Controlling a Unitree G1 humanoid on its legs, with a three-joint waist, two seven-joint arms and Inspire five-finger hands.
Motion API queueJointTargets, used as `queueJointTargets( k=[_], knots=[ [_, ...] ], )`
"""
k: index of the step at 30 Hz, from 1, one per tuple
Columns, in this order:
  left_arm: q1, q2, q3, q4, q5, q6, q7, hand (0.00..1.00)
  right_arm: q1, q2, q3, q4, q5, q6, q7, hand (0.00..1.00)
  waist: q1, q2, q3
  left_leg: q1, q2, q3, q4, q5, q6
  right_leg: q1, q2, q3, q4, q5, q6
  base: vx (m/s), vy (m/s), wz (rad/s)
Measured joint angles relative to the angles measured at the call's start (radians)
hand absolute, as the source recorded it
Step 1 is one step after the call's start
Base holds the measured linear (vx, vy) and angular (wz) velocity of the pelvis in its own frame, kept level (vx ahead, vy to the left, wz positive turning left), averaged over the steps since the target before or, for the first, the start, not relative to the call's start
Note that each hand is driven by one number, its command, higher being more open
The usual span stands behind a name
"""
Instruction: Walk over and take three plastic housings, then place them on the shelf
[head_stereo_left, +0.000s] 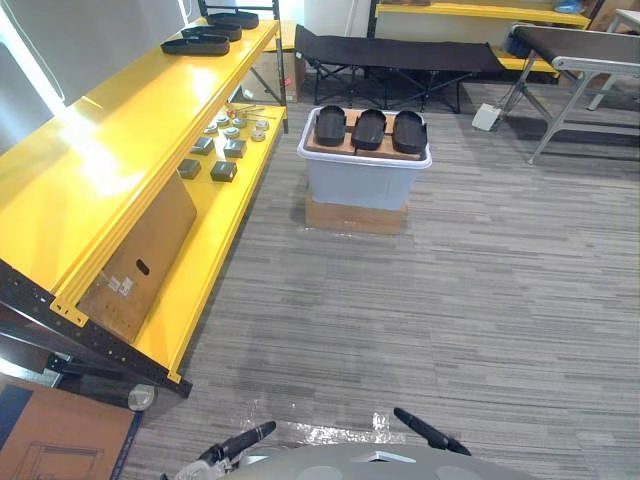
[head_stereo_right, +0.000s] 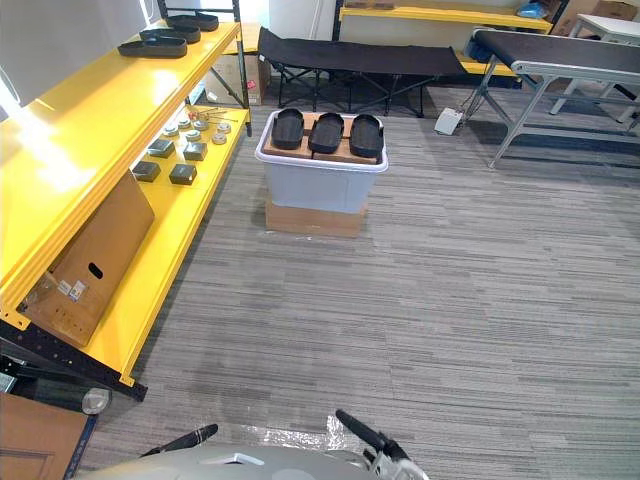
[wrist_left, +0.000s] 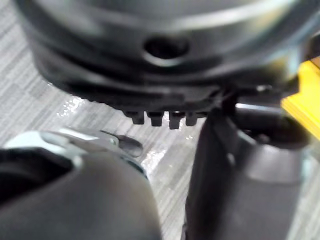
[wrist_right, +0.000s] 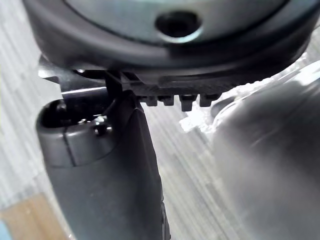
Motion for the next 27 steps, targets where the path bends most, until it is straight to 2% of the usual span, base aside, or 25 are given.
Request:
queueJointTargets(
  k=[2, 7, 11, 16, 19, 27],
  knots=[
    [-0.007, 0.001, -0.025, -0.055, -0.001, -0.023, -0.016, 1.0, -0.032, 0.004, 0.039, -0.06, -0.001, -0.043, 0.002, 1.0, 0.0, -0.006, 0.006, -0.002, -0.002, -0.001, -0.013, 0.015, 0.011, -0.008, 0.0, -0.005, -0.002, 0.008, -0.005, -0.08, 0.009, 0.01],
    [-0.035, -0.011, -0.076, -0.11, -0.003, -0.029, -0.057, 1.0, -0.091, 0.004, 0.093, -0.106, -0.001, -0.089, 0.017, 1.0, -0.001, -0.011, 0.01, -0.018, -0.006, 0.004, -0.018, 0.029, 0.022, -0.02, -0.001, -0.006, -0.021, 0.024, -0.008, -0.09, 0.017, -0.02],
    [-0.039, -0.014, -0.085, -0.121, -0.012, -0.03, -0.058, 1.0, -0.082, 0.005, 0.126, -0.105, 0.001, -0.089, 0.017, 1.0, -0.004, -0.005, 0.024, -0.017, -0.008, 0.006, -0.018, 0.03, 0.023, -0.013, 0.0, -0.008, -0.036, 0.034, -0.009, -0.04, 0.011, -0.01],
    [-0.038, -0.014, -0.1, -0.125, -0.038, -0.028, -0.045, 1.0, -0.068, 0.008, 0.126, -0.102, 0.01, -0.061, 0.018, 1.0, -0.012, -0.003, 0.027, -0.015, -0.009, 0.007, -0.018, 0.03, 0.023, 0.0, 0.001, -0.012, -0.057, 0.044, -0.006, 0.0, 0.0, 0.0],
    [-0.028, -0.022, -0.101, -0.124, -0.024, -0.061, -0.021, 1.0, -0.067, 0.012, 0.124, -0.102, 0.009, -0.066, -0.007, 1.0, -0.024, -0.003, 0.027, -0.014, -0.009, 0.007, -0.018, 0.029, 0.022, 0.003, 0.001, -0.013, -0.063, 0.048, -0.002, 0.0, 0.0, 0.0],
    [-0.002, -0.029, -0.099, -0.142, -0.001, -0.107, -0.009, 1.0, -0.034, 0.014, 0.106, -0.099, 0.011, -0.073, -0.02, 1.0, -0.026, -0.005, 0.027, -0.014, -0.009, 0.012, -0.018, 0.028, 0.017, 0.004, 0.001, -0.01, -0.064, 0.05, 0.003, -0.02, 0.003, -0.02]
  ],
)
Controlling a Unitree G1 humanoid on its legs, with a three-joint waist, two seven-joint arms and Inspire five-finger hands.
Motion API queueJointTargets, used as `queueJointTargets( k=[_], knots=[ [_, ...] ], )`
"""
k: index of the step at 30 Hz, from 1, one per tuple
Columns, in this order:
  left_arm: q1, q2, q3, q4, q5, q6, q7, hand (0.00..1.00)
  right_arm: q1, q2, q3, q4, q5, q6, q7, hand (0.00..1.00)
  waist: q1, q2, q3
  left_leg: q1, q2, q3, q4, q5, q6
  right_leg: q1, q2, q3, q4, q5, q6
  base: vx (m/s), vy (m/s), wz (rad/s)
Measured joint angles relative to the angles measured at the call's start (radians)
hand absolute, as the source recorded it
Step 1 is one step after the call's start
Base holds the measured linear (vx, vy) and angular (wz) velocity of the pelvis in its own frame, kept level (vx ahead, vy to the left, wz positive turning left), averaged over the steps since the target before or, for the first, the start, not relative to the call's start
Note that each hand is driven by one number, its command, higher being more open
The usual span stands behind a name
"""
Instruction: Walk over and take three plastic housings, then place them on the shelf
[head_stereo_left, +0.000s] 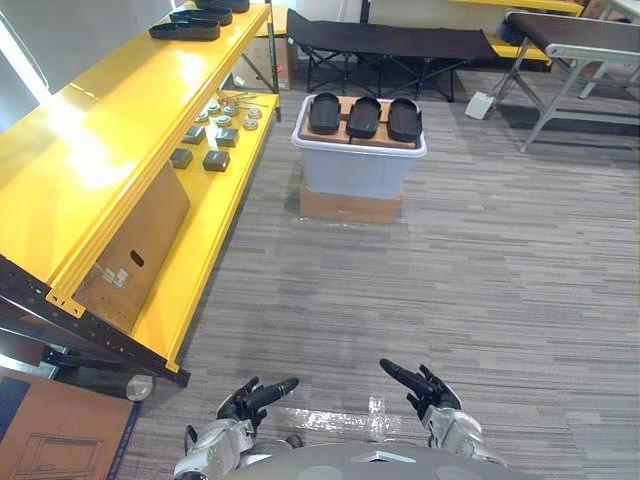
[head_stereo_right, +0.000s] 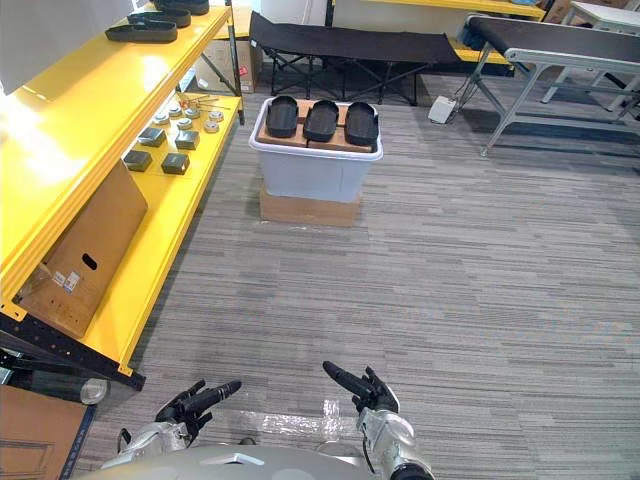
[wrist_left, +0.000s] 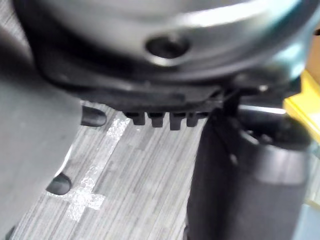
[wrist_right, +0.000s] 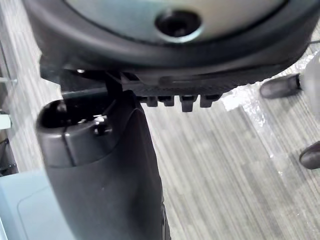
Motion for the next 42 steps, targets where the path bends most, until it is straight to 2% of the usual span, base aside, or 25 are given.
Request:
queueJointTargets(
  k=[10, 13, 14, 15, 17, 18, 19, 21, 23, 26, 28, 29, 30, 31, 32, 33, 34, 35, 36, 37, 38, 39, 40, 41, 42],
  knots=[
    [0.03, -0.003, -0.014, -0.043, 0.085, -0.023, 0.028, 1.0, 0.025, 0.032, 0.002, 0.0, 0.001, 0.0, -0.001, 1.0, 0.002, -0.009, -0.001, 0.015, 0.0, 0.022, 0.0, -0.005, -0.003, 0.005, 0.001, 0.021, -0.002, 0.001, -0.001, -0.02, 0.012, -0.06],
    [0.035, -0.003, -0.014, -0.047, 0.082, -0.02, 0.043, 1.0, 0.025, 0.033, 0.007, 0.0, 0.001, 0.0, -0.006, 1.0, 0.005, -0.019, 0.005, 0.007, -0.007, 0.028, 0.001, -0.017, 0.016, -0.036, -0.014, 0.031, 0.062, -0.022, -0.006, -0.01, 0.05, -0.08],
    [0.036, -0.002, -0.014, -0.048, 0.08, -0.019, 0.052, 1.0, 0.025, 0.032, 0.007, 0.0, 0.011, 0.0, -0.014, 1.0, 0.005, -0.018, 0.006, 0.0, -0.011, 0.028, 0.006, -0.029, 0.034, -0.083, -0.034, 0.033, 0.156, -0.054, 0.03, 0.02, 0.077, 0.0],
    [0.035, -0.004, -0.015, -0.049, 0.079, -0.018, 0.059, 1.0, 0.022, 0.031, 0.006, -0.001, 0.016, -0.001, -0.02, 1.0, 0.006, -0.014, 0.01, -0.006, -0.01, 0.027, 0.016, -0.035, 0.046, -0.117, -0.045, 0.033, 0.227, -0.063, 0.044, 0.01, 0.089, -0.06],
    [0.031, -0.007, -0.012, -0.059, 0.047, -0.019, 0.079, 1.0, 0.008, 0.019, -0.003, -0.007, 0.053, -0.029, -0.027, 1.0, 0.013, -0.01, 0.045, 0.0, -0.008, 0.024, 0.063, -0.065, 0.081, -0.255, -0.1, 0.027, 0.547, -0.063, 0.048, -0.01, 0.125, 0.01],
    [0.03, 0.004, -0.007, -0.059, 0.042, -0.018, 0.084, 1.0, 0.013, 0.024, -0.001, -0.005, 0.073, -0.04, -0.029, 1.0, 0.007, -0.016, 0.054, -0.001, -0.007, 0.016, 0.088, -0.079, 0.093, -0.29, -0.103, 0.032, 0.598, -0.086, 0.02, 0.04, 0.134, 0.24],
    [0.025, 0.009, 0.006, -0.06, 0.044, -0.018, 0.094, 1.0, 0.022, 0.032, 0.001, -0.005, 0.08, -0.042, -0.03, 1.0, 0.009, -0.031, 0.054, -0.002, 0.003, 0.004, 0.117, -0.104, 0.091, -0.307, -0.086, 0.041, 0.578, -0.096, 0.005, 0.11, 0.115, 0.29],
    [0.017, 0.01, 0.008, -0.055, 0.049, -0.008, 0.103, 1.0, 0.034, 0.038, 0.001, -0.006, 0.08, -0.047, -0.027, 1.0, 0.007, -0.033, 0.056, -0.004, 0.02, -0.014, 0.138, -0.122, 0.087, -0.331, -0.033, 0.049, 0.466, -0.093, 0.006, 0.15, 0.074, 0.23],
    [0.01, 0.012, 0.01, -0.053, 0.052, 0.011, 0.1, 1.0, 0.058, 0.039, 0.002, -0.005, 0.077, -0.053, -0.026, 1.0, 0.003, -0.035, 0.059, -0.002, 0.022, -0.03, 0.136, -0.13, 0.07, -0.363, 0.021, 0.048, 0.231, -0.036, 0.027, 0.25, 0.03, 0.19],
    [0.011, 0.015, 0.031, -0.051, 0.066, 0.007, 0.106, 1.0, 0.07, 0.037, -0.011, -0.005, 0.08, -0.062, -0.026, 1.0, 0.0, -0.056, 0.075, 0.036, -0.027, -0.032, 0.138, -0.154, 0.046, -0.423, 0.001, 0.046, 0.167, 0.021, 0.022, 0.28, -0.009, 0.11],
    [0.013, 0.016, 0.033, -0.046, 0.071, -0.005, 0.109, 1.0, 0.076, 0.036, -0.022, -0.003, 0.079, -0.072, -0.025, 1.0, 0.0, -0.054, 0.084, 0.084, -0.041, -0.04, 0.16, -0.214, 0.034, -0.407, 0.001, 0.042, 0.163, 0.031, -0.006, 0.31, -0.046, 0.13],
    [0.015, 0.014, 0.029, -0.046, 0.075, -0.006, 0.11, 1.0, 0.079, 0.035, -0.022, -0.003, 0.078, -0.076, -0.02, 1.0, 0.001, -0.048, 0.078, 0.088, -0.037, -0.049, 0.213, -0.281, 0.031, -0.402, 0.002, 0.04, 0.186, 0.035, -0.042, 0.44, -0.117, 0.14],
    [0.016, 0.005, 0.028, -0.046, 0.077, -0.006, 0.113, 1.0, 0.075, 0.028, -0.026, -0.003, 0.078, -0.076, -0.016, 1.0, 0.004, -0.027, 0.075, 0.081, -0.011, -0.051, 0.284, -0.351, 0.022, -0.402, 0.007, 0.019, 0.242, 0.015, -0.09, 0.38, -0.11, 0.13],
    [0.019, -0.005, 0.028, -0.045, 0.078, -0.006, 0.115, 1.0, 0.071, 0.018, -0.031, -0.002, 0.079, -0.075, -0.012, 1.0, 0.002, -0.002, 0.072, 0.08, 0.017, -0.048, 0.312, -0.382, 0.005, -0.403, 0.024, 0.0, 0.269, 0.013, -0.118, 0.43, -0.145, 0.04],
    [0.045, -0.022, 0.027, -0.037, 0.074, -0.007, 0.115, 1.0, 0.072, -0.008, -0.026, -0.001, 0.074, -0.078, -0.004, 1.0, 0.003, 0.045, 0.042, 0.071, 0.081, -0.042, 0.394, -0.423, -0.059, -0.382, 0.071, -0.02, 0.265, -0.001, -0.128, 0.52, -0.111, 0.08],
    [0.042, -0.017, 0.039, -0.036, 0.056, -0.007, 0.111, 1.0, 0.068, -0.014, -0.017, 0.011, 0.067, -0.082, -0.003, 1.0, 0.002, 0.044, 0.042, -0.035, 0.119, -0.017, 0.638, -0.41, -0.095, -0.354, 0.075, -0.035, 0.231, 0.064, -0.161, 0.61, -0.153, 0.11],
    [0.037, -0.018, 0.04, -0.033, 0.051, -0.007, 0.112, 1.0, 0.061, -0.021, -0.01, 0.018, 0.066, -0.082, -0.002, 1.0, 0.003, 0.055, 0.043, -0.089, 0.155, -0.003, 0.773, -0.38, -0.129, -0.33, 0.097, -0.039, 0.209, 0.056, -0.174, 0.65, -0.164, 0.17],
    [0.027, -0.032, 0.055, -0.039, 0.042, -0.007, 0.103, 1.0, 0.045, -0.035, 0.001, 0.02, 0.064, -0.08, 0.0, 1.0, 0.01, 0.072, 0.064, -0.187, 0.221, -0.006, 0.988, -0.344, -0.126, -0.255, 0.131, -0.036, 0.15, 0.056, -0.186, 0.53, -0.141, -0.06],
    [0.018, -0.045, 0.079, -0.046, 0.042, -0.006, 0.086, 1.0, 0.025, -0.046, 0.0, 0.042, 0.043, -0.079, -0.001, 1.0, 0.023, 0.088, 0.082, -0.243, 0.214, -0.027, 1.032, -0.365, -0.118, -0.202, 0.141, -0.015, 0.133, 0.041, -0.193, 0.54, -0.109, -0.26],
    [0.013, -0.052, 0.086, -0.047, 0.043, -0.004, 0.08, 1.0, 0.019, -0.051, 0.0, 0.055, 0.031, -0.078, -0.002, 1.0, 0.034, 0.085, 0.086, -0.271, 0.197, -0.042, 1.01, -0.371, -0.105, -0.182, 0.14, -0.001, 0.13, 0.029, -0.192, 0.51, -0.036, -0.65],
    [0.013, -0.059, 0.097, -0.058, 0.044, -0.004, 0.077, 1.0, -0.01, -0.05, 0.001, 0.067, 0.027, -0.077, -0.001, 1.0, 0.056, 0.083, 0.088, -0.314, 0.146, -0.079, 0.905, -0.376, -0.09, -0.145, 0.132, 0.037, 0.114, 0.013, -0.189, 0.39, -0.003, -0.74],
    [0.014, -0.063, 0.104, -0.067, 0.043, -0.005, 0.077, 1.0, -0.02, -0.05, 0.001, 0.067, 0.026, -0.077, -0.001, 1.0, 0.067, 0.08, 0.091, -0.333, 0.123, -0.098, 0.829, -0.372, -0.086, -0.127, 0.127, 0.058, 0.105, 0.006, -0.187, 0.47, 0.027, -1.06],
    [0.017, -0.074, 0.118, -0.084, 0.043, -0.012, 0.076, 1.0, -0.048, -0.048, 0.004, 0.067, 0.018, -0.079, -0.001, 1.0, 0.082, 0.077, 0.093, -0.376, 0.081, -0.143, 0.658, -0.343, -0.082, -0.103, 0.115, 0.105, 0.09, -0.009, -0.178, 0.45, 0.069, -1.09],
    [0.017, -0.078, 0.125, -0.09, 0.044, -0.025, 0.076, 1.0, -0.067, -0.049, 0.021, 0.066, -0.006, -0.08, -0.002, 1.0, 0.09, 0.082, 0.096, -0.415, 0.06, -0.184, 0.503, -0.271, -0.094, -0.071, 0.109, 0.141, 0.074, -0.026, -0.167, 0.43, 0.088, -1.0],
    [0.017, -0.083, 0.13, -0.093, 0.044, -0.026, 0.077, 1.0, -0.075, -0.05, 0.031, 0.065, -0.011, -0.08, -0.003, 1.0, 0.092, 0.088, 0.1, -0.426, 0.059, -0.199, 0.435, -0.227, -0.096, -0.052, 0.11, 0.155, 0.065, -0.035, -0.159, 0.51, 0.167, -0.8]
  ],
)
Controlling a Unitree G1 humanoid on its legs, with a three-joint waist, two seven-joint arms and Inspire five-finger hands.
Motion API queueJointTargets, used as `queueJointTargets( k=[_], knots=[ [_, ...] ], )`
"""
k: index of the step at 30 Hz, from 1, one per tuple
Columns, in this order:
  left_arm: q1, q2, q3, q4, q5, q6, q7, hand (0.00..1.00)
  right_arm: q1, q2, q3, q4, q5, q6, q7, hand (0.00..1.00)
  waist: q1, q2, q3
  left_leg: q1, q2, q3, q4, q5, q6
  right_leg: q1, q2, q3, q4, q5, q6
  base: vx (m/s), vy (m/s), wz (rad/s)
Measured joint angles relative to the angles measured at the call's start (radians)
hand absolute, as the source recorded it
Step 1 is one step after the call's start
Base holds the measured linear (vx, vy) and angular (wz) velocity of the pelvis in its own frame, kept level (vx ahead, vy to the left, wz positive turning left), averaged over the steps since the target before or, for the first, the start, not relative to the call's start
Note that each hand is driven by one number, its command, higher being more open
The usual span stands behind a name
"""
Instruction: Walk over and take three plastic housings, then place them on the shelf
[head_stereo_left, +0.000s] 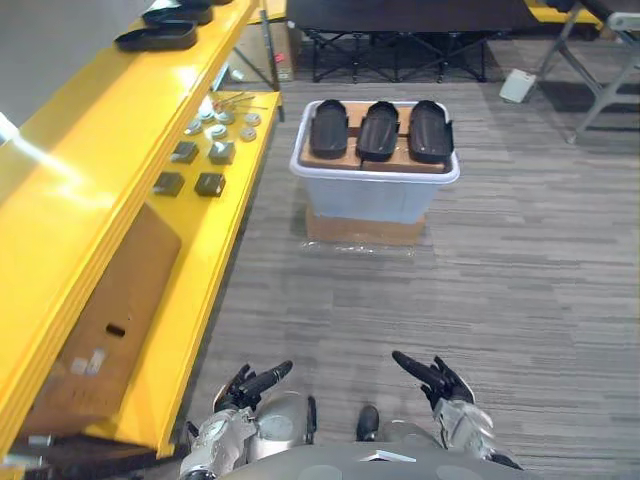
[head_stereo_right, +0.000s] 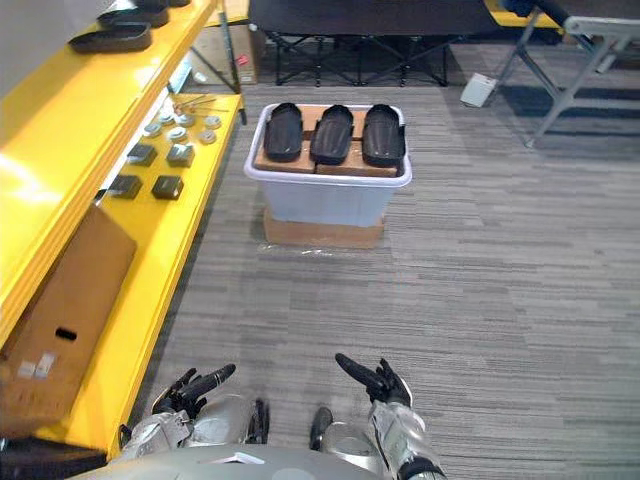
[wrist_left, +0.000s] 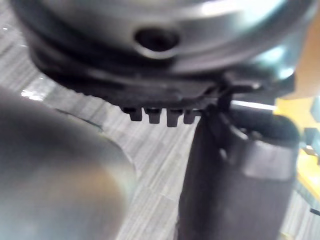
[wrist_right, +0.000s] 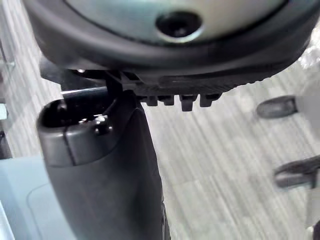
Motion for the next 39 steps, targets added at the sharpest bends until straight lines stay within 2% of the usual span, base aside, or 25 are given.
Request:
queueJointTargets(
  k=[2, 3, 4, 5, 6, 7, 8, 9, 11, 12, 14, 16, 17, 19, 20, 21, 22, 23, 24, 26, 27, 30, 32, 34, 39],
  knots=[
    [0.003, -0.019, 0.023, -0.006, -0.001, -0.002, 0.002, 1.0, 0.008, 0.0, 0.034, 0.0, -0.001, 0.001, -0.005, 1.0, 0.017, 0.017, 0.007, -0.008, 0.018, -0.023, -0.145, 0.137, -0.009, 0.083, 0.009, 0.045, 0.005, -0.07, 0.034, 0.43, 0.172, -0.55],
    [0.005, -0.017, 0.025, -0.006, -0.003, -0.003, 0.002, 1.0, 0.009, 0.001, 0.05, 0.0, -0.001, 0.001, -0.005, 1.0, 0.02, 0.015, 0.007, -0.001, 0.023, -0.02, -0.135, 0.189, -0.009, 0.099, 0.009, 0.058, 0.013, -0.091, 0.042, 0.48, 0.222, -0.44],
    [0.004, -0.004, 0.024, -0.009, -0.003, -0.003, 0.003, 1.0, 0.006, 0.006, 0.074, -0.001, -0.001, 0.001, -0.005, 1.0, 0.023, -0.005, 0.003, 0.01, 0.016, -0.016, -0.117, 0.273, 0.015, 0.109, -0.007, 0.079, 0.04, -0.143, 0.056, 0.58, 0.261, -0.4],
    [0.001, 0.014, 0.025, -0.027, -0.003, 0.002, 0.009, 1.0, -0.011, 0.01, 0.088, -0.002, -0.001, 0.001, -0.002, 1.0, 0.021, -0.037, 0.011, 0.001, -0.005, -0.002, -0.055, 0.276, 0.053, 0.108, -0.039, 0.088, 0.087, -0.195, 0.075, 0.58, 0.253, -0.35],
    [-0.005, 0.019, 0.026, -0.03, -0.003, 0.003, 0.012, 1.0, -0.014, 0.012, 0.088, -0.002, 0.001, 0.001, 0.0, 1.0, 0.022, -0.059, 0.019, 0.001, -0.02, 0.009, -0.025, 0.249, 0.091, 0.108, -0.057, 0.089, 0.12, -0.215, 0.089, 0.49, 0.165, -0.28],
    [-0.016, 0.031, 0.023, -0.024, -0.001, 0.003, 0.02, 1.0, -0.013, 0.009, 0.088, -0.001, 0.001, 0.002, 0.002, 1.0, 0.028, -0.08, 0.021, 0.008, -0.039, 0.029, 0.008, 0.209, 0.121, 0.073, -0.088, 0.087, 0.236, -0.236, 0.113, 0.5, 0.166, -0.23],
    [-0.014, 0.032, 0.024, -0.021, -0.003, 0.002, 0.031, 1.0, -0.016, 0.004, 0.087, -0.002, 0.0, 0.002, 0.005, 1.0, 0.026, -0.08, 0.021, 0.028, -0.039, 0.039, 0.014, 0.19, 0.136, 0.022, -0.102, 0.074, 0.376, -0.231, 0.127, 0.48, 0.166, -0.23],
    [-0.015, 0.036, 0.022, -0.011, -0.004, 0.0, 0.041, 1.0, -0.012, 0.004, 0.087, -0.002, -0.003, 0.002, 0.007, 1.0, 0.023, -0.086, 0.026, 0.078, -0.053, 0.046, -0.002, 0.168, 0.164, -0.049, -0.143, 0.027, 0.563, -0.226, 0.155, 0.37, 0.142, -0.07],
    [-0.012, 0.045, 0.004, 0.012, -0.011, -0.008, 0.059, 1.0, 0.008, 0.005, 0.095, 0.0, -0.042, 0.004, 0.016, 1.0, 0.017, -0.082, 0.027, 0.176, -0.062, 0.045, -0.039, 0.144, 0.177, -0.066, -0.188, -0.065, 0.625, -0.245, 0.123, 0.4, 0.104, 0.1],
    [-0.008, 0.047, 0.002, 0.017, -0.013, -0.017, 0.069, 1.0, 0.014, 0.005, 0.116, 0.0, -0.041, 0.0, 0.023, 1.0, 0.018, -0.074, 0.027, 0.227, -0.055, 0.041, -0.068, 0.131, 0.177, -0.075, -0.194, -0.115, 0.572, -0.247, 0.12, 0.49, 0.072, 0.12],
    [-0.019, 0.048, -0.007, 0.017, -0.045, -0.017, 0.081, 1.0, 0.017, 0.008, 0.132, -0.003, -0.042, -0.005, 0.027, 1.0, 0.016, -0.058, 0.021, 0.249, -0.032, 0.014, -0.093, 0.121, 0.168, -0.118, -0.174, -0.15, 0.414, -0.24, 0.129, 0.38, -0.01, 0.31],
    [-0.035, 0.054, -0.036, 0.017, -0.051, -0.016, 0.081, 1.0, 0.013, 0.008, 0.131, -0.002, -0.052, -0.01, 0.027, 1.0, 0.016, -0.047, 0.023, 0.247, -0.014, -0.022, -0.095, 0.107, 0.152, -0.177, -0.176, -0.13, 0.291, -0.21, 0.167, 0.26, -0.077, 0.52],
    [-0.035, 0.054, -0.039, 0.018, -0.058, -0.016, 0.081, 1.0, 0.016, 0.01, 0.126, -0.002, -0.08, -0.027, 0.028, 1.0, 0.015, -0.047, 0.022, 0.247, -0.006, -0.052, -0.088, 0.095, 0.139, -0.207, -0.185, -0.088, 0.235, -0.172, 0.177, 0.26, -0.188, 0.69],
    [-0.035, 0.054, -0.037, 0.029, -0.082, -0.015, 0.081, 1.0, 0.023, 0.012, 0.12, -0.001, -0.08, -0.046, 0.028, 1.0, 0.014, -0.06, 0.015, 0.249, -0.001, -0.105, -0.076, 0.073, 0.108, -0.229, -0.197, -0.026, 0.198, -0.094, 0.177, 0.25, -0.283, 0.83],
    [-0.032, 0.056, -0.037, 0.033, -0.082, -0.016, 0.081, 1.0, 0.031, 0.017, 0.108, 0.0, -0.079, -0.049, 0.029, 1.0, 0.015, -0.074, 0.007, 0.247, 0.001, -0.146, -0.063, 0.055, 0.08, -0.224, -0.198, 0.005, 0.181, -0.032, 0.185, 0.23, -0.4, 0.99],
    [-0.018, 0.072, -0.038, 0.035, -0.082, -0.017, 0.08, 1.0, 0.04, 0.034, 0.102, 0.003, -0.079, -0.049, 0.028, 1.0, 0.015, -0.107, -0.009, 0.243, -0.007, -0.18, -0.053, 0.035, 0.05, -0.21, -0.206, 0.01, 0.167, 0.063, 0.196, 0.23, -0.43, 0.94],
    [-0.011, 0.082, -0.035, 0.044, -0.083, -0.017, 0.079, 1.0, 0.048, 0.038, 0.1, 0.008, -0.079, -0.051, 0.026, 1.0, 0.016, -0.117, -0.015, 0.24, -0.007, -0.194, -0.048, 0.022, 0.035, -0.2, -0.211, -0.004, 0.162, 0.032, 0.183, 0.21, -0.46, 0.75],
    [-0.009, 0.058, -0.032, 0.059, -0.096, -0.016, 0.08, 1.0, 0.046, 0.031, 0.084, 0.013, -0.079, -0.058, 0.016, 1.0, 0.013, -0.073, -0.028, 0.229, 0.043, -0.202, -0.034, 0.012, 0.018, -0.181, -0.168, -0.055, 0.151, 0.026, 0.171, 0.13, -0.343, 0.46],
    [-0.003, 0.047, -0.031, 0.061, -0.101, -0.019, 0.078, 1.0, 0.047, 0.025, 0.083, 0.011, -0.078, -0.067, 0.01, 1.0, 0.011, -0.06, -0.038, 0.222, 0.064, -0.205, -0.04, 0.009, 0.014, -0.179, -0.148, -0.069, 0.139, 0.019, 0.159, 0.14, -0.372, 0.41],
    [0.014, 0.013, -0.025, 0.062, -0.121, -0.02, 0.078, 1.0, 0.05, 0.0, 0.083, 0.008, -0.078, -0.069, -0.017, 1.0, 0.004, -0.013, -0.055, 0.215, 0.116, -0.197, -0.072, 0.038, -0.028, -0.176, -0.106, -0.106, 0.123, 0.008, 0.132, 0.13, -0.324, 0.35],
    [0.015, 0.011, -0.026, 0.062, -0.121, -0.02, 0.077, 1.0, 0.05, -0.001, 0.083, 0.008, -0.078, -0.069, -0.025, 1.0, -0.006, -0.01, -0.054, 0.213, 0.126, -0.185, -0.073, 0.05, -0.036, -0.171, -0.103, -0.113, 0.122, 0.005, 0.127, 0.11, -0.253, 0.41],
    [0.012, 0.009, -0.044, 0.063, -0.115, -0.043, 0.061, 1.0, 0.11, 0.001, 0.044, -0.075, -0.076, -0.069, -0.059, 1.0, -0.032, -0.012, -0.042, 0.215, 0.15, 0.0, -0.083, 0.099, -0.036, -0.106, -0.103, -0.167, 0.073, 0.007, 0.115, 0.07, -0.135, 0.43],
    [0.009, 0.013, -0.06, 0.063, -0.111, -0.047, 0.054, 1.0, 0.135, 0.001, 0.036, -0.102, -0.076, -0.069, -0.074, 1.0, -0.045, -0.012, -0.042, 0.225, 0.154, 0.061, -0.127, 0.115, -0.023, -0.104, -0.105, -0.179, 0.06, 0.013, 0.118, 0.02, -0.017, 0.21],
    [-0.002, 0.014, -0.064, 0.067, -0.111, -0.047, 0.053, 1.0, 0.148, 0.006, 0.036, -0.119, -0.076, -0.07, -0.091, 1.0, -0.045, -0.008, -0.043, 0.253, 0.149, 0.081, -0.184, 0.129, -0.013, -0.098, -0.103, -0.175, 0.032, 0.032, 0.119, 0.01, 0.019, -0.06],
    [-0.008, 0.035, -0.096, 0.061, -0.084, -0.044, 0.05, 1.0, 0.17, 0.047, 0.052, -0.166, -0.027, -0.081, -0.103, 1.0, -0.044, -0.047, -0.038, 0.304, 0.115, 0.154, -0.269, 0.154, 0.007, -0.091, -0.123, -0.122, -0.038, 0.087, 0.141, -0.02, 0.076, -0.3]
  ],
)
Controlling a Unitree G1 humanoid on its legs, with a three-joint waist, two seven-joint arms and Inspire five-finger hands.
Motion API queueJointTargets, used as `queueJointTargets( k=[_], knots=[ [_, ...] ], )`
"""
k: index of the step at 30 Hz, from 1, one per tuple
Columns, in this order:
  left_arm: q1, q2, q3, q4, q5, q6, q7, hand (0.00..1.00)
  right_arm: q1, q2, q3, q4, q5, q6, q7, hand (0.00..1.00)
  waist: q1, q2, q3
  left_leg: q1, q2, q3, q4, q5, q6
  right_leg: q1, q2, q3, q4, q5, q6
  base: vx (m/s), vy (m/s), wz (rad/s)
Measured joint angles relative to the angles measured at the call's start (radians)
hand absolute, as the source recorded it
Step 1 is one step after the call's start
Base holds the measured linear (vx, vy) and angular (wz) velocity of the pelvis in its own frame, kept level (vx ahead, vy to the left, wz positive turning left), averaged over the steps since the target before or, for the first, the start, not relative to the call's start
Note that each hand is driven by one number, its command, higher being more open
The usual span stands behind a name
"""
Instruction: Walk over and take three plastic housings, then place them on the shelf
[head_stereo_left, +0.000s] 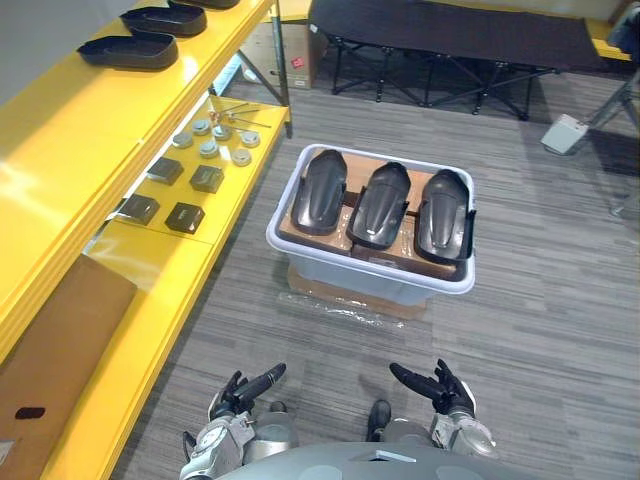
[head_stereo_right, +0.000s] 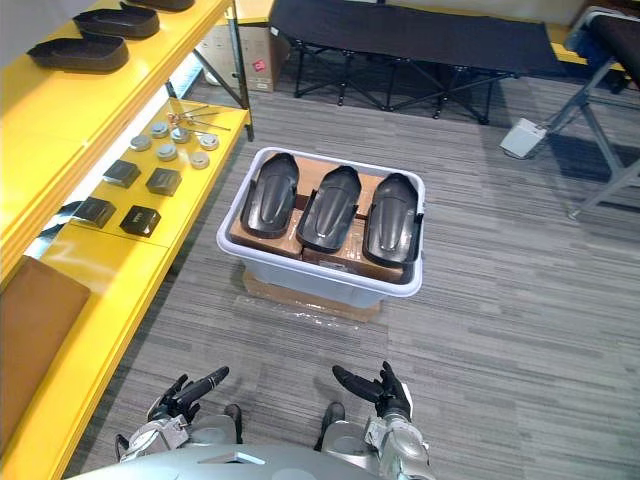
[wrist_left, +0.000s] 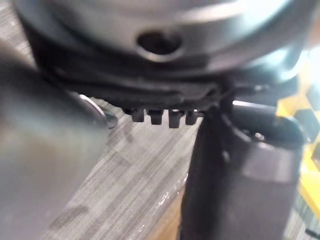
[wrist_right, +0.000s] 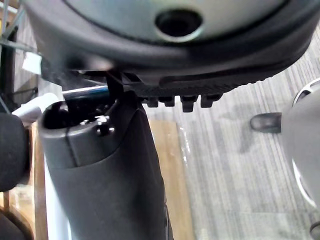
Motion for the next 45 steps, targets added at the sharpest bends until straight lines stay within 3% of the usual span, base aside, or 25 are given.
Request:
queueJointTargets(
  k=[5, 11, 17, 23, 26, 29, 34, 42, 45],
  knots=[
    [0.002, 0.015, -0.023, -0.014, 0.013, 0.013, 0.004, 1.0, 0.048, 0.016, 0.082, -0.14, 0.008, -0.029, -0.036, 1.0, -0.016, -0.017, -0.008, 0.015, -0.026, 0.05, -0.026, 0.001, 0.014, -0.005, -0.017, 0.038, -0.038, 0.033, 0.017, -0.02, 0.072, -0.26],
    [0.014, 0.024, -0.032, -0.014, 0.051, 0.02, 0.044, 1.0, 0.085, 0.043, 0.084, -0.296, 0.007, -0.02, -0.108, 1.0, -0.02, -0.03, -0.015, 0.024, -0.015, 0.088, -0.011, -0.018, 0.014, -0.007, -0.005, 0.068, -0.054, 0.039, 0.021, 0.03, 0.014, -0.18],
    [0.034, 0.039, -0.01, -0.018, 0.133, -0.042, 0.047, 1.0, 0.097, 0.019, 0.05, -0.542, -0.009, 0.025, -0.109, 1.0, -0.027, -0.042, -0.013, 0.017, 0.022, 0.155, 0.03, -0.056, -0.005, -0.033, 0.031, 0.129, -0.065, 0.05, 0.009, 0.03, -0.018, -0.35],
    [0.017, 0.071, 0.006, -0.03, 0.155, -0.03, 0.051, 1.0, 0.017, -0.095, -0.051, -0.851, 0.0, 0.038, -0.117, 1.0, -0.049, -0.085, 0.028, -0.052, 0.029, 0.149, 0.088, -0.079, 0.001, -0.078, 0.032, 0.127, -0.057, 0.061, 0.022, -0.01, -0.001, -0.03],
    [-0.002, 0.08, 0.04, -0.035, 0.146, -0.01, 0.05, 1.0, -0.046, -0.144, -0.095, -0.912, 0.054, 0.117, -0.164, 1.0, -0.045, -0.113, 0.059, -0.096, 0.03, 0.138, 0.135, -0.097, 0.012, -0.106, 0.024, 0.125, -0.042, 0.063, 0.024, -0.05, 0.026, 0.08],
    [-0.008, 0.084, 0.064, -0.046, 0.125, -0.014, 0.05, 1.0, -0.123, -0.19, -0.105, -0.913, 0.126, 0.176, -0.221, 1.0, -0.04, -0.115, 0.107, -0.135, 0.026, 0.13, 0.176, -0.112, 0.024, -0.129, 0.015, 0.126, -0.032, 0.071, 0.035, -0.07, 0.037, 0.03],
    [-0.01, 0.097, 0.081, -0.043, 0.126, -0.036, 0.051, 1.0, -0.269, -0.238, -0.124, -0.875, 0.152, 0.213, -0.308, 1.0, -0.019, -0.101, 0.173, -0.186, 0.021, 0.115, 0.223, -0.127, 0.033, -0.156, 0.011, 0.124, -0.034, 0.088, 0.026, -0.07, 0.012, 0.03],
    [-0.017, 0.097, 0.077, -0.047, 0.126, -0.056, 0.028, 1.0, -0.616, -0.455, -0.142, -0.526, 0.149, 0.272, -0.372, 1.0, 0.009, -0.084, 0.222, -0.278, -0.016, 0.048, 0.254, -0.113, 0.057, -0.19, -0.017, 0.066, -0.043, 0.108, 0.028, -0.05, 0.011, 0.22],
    [-0.045, 0.096, 0.042, -0.046, 0.125, -0.068, 0.025, 1.0, -0.716, -0.548, -0.136, -0.377, 0.148, 0.284, -0.377, 1.0, 0.023, -0.053, 0.244, -0.309, -0.026, 0.013, 0.271, -0.109, 0.066, -0.194, -0.031, 0.036, -0.038, 0.117, 0.03, -0.06, 0.03, 0.34]
  ],
)
